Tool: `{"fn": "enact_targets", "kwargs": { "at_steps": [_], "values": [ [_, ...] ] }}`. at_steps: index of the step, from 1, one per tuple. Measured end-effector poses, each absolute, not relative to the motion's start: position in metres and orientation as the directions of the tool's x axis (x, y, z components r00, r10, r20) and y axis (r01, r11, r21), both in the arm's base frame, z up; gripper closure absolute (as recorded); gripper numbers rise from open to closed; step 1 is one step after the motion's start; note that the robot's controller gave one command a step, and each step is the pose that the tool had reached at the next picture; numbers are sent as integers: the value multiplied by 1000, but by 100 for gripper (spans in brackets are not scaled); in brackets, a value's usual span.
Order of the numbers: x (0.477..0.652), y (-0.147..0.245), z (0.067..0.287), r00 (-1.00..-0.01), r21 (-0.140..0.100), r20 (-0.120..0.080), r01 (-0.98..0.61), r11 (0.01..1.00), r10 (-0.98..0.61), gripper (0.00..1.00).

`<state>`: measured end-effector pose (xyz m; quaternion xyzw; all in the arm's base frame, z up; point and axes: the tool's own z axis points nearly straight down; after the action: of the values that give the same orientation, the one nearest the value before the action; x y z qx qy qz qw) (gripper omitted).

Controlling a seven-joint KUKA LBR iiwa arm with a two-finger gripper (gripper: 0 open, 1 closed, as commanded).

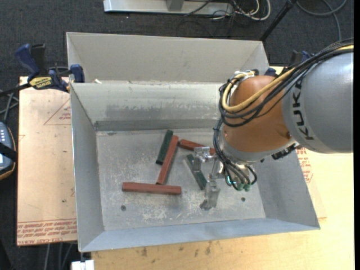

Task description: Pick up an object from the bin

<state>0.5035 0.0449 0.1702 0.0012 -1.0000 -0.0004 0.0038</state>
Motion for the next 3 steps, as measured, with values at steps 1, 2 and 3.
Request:
{"fn": "enact_targets", "kwargs": {
  "at_steps": [1, 2, 3],
  "values": [
    [505, 45, 174, -1000, 1, 0, -1, 1000, -1, 0],
    [506, 45, 174, -1000, 1, -1, 0, 1000, 0, 0],
    [502, 43, 155, -999, 2, -2, 40, 999, 40, 0]
  ]
}}
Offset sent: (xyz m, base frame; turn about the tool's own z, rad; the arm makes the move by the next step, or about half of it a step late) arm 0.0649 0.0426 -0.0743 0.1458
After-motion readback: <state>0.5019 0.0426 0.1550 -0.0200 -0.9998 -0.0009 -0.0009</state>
